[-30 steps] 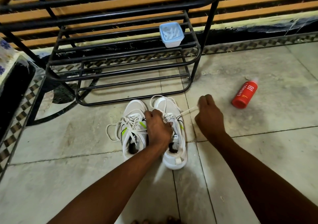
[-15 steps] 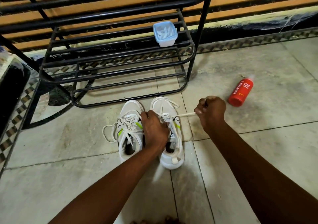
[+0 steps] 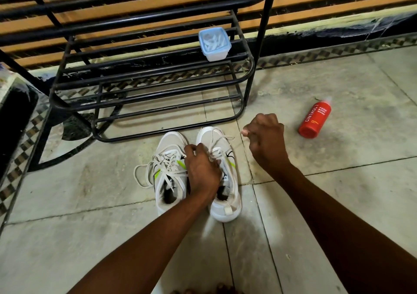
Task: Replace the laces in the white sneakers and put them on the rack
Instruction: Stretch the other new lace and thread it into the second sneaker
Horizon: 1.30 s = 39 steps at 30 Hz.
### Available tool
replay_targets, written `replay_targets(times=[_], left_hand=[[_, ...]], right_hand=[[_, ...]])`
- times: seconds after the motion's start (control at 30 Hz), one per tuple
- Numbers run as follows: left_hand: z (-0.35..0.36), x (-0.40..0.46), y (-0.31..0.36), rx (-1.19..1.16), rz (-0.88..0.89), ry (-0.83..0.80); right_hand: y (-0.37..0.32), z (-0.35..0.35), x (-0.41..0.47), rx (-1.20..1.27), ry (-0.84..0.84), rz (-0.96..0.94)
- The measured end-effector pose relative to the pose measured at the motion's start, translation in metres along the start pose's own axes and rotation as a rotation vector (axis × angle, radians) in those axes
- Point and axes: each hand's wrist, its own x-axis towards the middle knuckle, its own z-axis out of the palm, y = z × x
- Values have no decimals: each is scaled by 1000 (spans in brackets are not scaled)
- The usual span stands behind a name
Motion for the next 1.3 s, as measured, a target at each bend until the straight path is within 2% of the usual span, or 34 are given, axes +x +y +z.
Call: replay_targets(times=[0.07, 0.13, 0.17, 0.2, 0.23, 0.33, 0.4, 0.47, 0.57, 0.63, 0.7, 0.73, 0.8, 0.83, 0.87, 0.9, 0.93, 1.0, 1.07, 1.1, 1.17, 1.23, 1.3], left_hand=[[0, 1, 0, -13, 3, -4], [3, 1, -2, -3, 13, -5], [4, 2, -3, 1, 12, -5], [4, 2, -4, 0, 12, -2], [4, 2, -3, 6, 14, 1], [2, 1, 2, 26, 50, -7], [2, 0, 4, 53, 64, -30], [2, 1, 4, 73, 50, -46], [0, 0, 4, 137, 58, -57], [-1, 1, 4, 142, 71, -55], [-2, 1, 5, 137, 65, -56], [-2, 0, 6, 138, 61, -60], [-2, 0, 5, 140, 57, -67], [-2, 0, 5, 136, 57, -69], [-2, 0, 4, 130, 56, -71], [-1, 0, 4, 121, 55, -73], [-1, 1, 4, 113, 55, -73], [0, 2, 3, 108, 52, -70], [2, 2, 2, 110, 50, -66], [2, 2, 2, 109, 51, -64], [2, 2, 2, 105, 48, -60], [2, 2, 2, 108, 46, -58], [1, 2, 2, 121, 51, -67]], right_hand=[[-18, -4, 8, 397, 116, 219], [-35, -8, 12, 949, 150, 502], [-36, -7, 12, 1127, 127, 595], [-34, -6, 10, 1151, 80, 628], [-27, -3, 5, 1003, 15, 572], [4, 6, -17, 234, -338, 66], [14, 11, -28, -1, -519, -124], [12, 19, -28, -144, -519, -246], [-6, 20, -9, -244, -307, -385], [-20, 8, 5, -221, -163, -287], [-31, -5, 11, -29, -14, -138], [-36, -8, 11, 179, 47, -9], [-45, -15, 12, 815, 107, 354], [-44, -16, 10, 1035, 107, 517], [-39, -16, 5, 1091, 75, 594], [-31, -17, 0, 932, 18, 526], [-19, -15, -6, 660, -61, 323], [8, -5, -20, 99, -383, -68], [18, 4, -31, -236, -745, -136], [16, 8, -32, -312, -743, -150], [4, 8, -25, -259, -486, -213], [-8, -3, -10, -137, -190, -175], [-24, -19, 8, -12, -10, -121]])
